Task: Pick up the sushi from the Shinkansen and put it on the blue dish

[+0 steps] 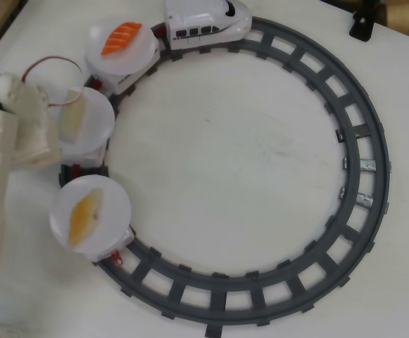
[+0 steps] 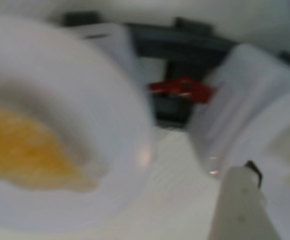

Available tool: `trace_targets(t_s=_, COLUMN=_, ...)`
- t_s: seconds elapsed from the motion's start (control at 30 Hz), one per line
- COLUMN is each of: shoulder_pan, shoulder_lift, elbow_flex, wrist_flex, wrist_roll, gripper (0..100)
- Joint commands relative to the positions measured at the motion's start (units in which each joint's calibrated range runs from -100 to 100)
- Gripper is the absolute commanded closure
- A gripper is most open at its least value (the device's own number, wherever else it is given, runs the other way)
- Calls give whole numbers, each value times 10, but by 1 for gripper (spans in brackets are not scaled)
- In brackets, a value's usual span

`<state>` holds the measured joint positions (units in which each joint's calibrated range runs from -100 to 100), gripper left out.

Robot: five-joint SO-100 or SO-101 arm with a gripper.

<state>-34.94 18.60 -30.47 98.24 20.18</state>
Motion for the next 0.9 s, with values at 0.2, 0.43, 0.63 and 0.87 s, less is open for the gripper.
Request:
trace_targets(t_s=0.2, shoulder_pan=50, shoulder_lift=-94, elbow_flex=109, wrist_flex=10, wrist_roll=102, gripper=77)
trace_targets(t_s=0.43, shoulder_pan=40, shoulder_lift=-174, elbow_flex=188, wrist_flex=10, wrist_roll=121, gripper=77)
trace_targets(t_s=0.63, shoulder_pan=50, shoulder_lift=-185, elbow_flex=193, wrist_flex=10, wrist_roll=146, gripper=77)
trace_targets(t_s=0.87, shoulder_pan=62, shoulder_lift=-188, elbow_flex=229, wrist_flex=10, wrist_roll=176, gripper=77)
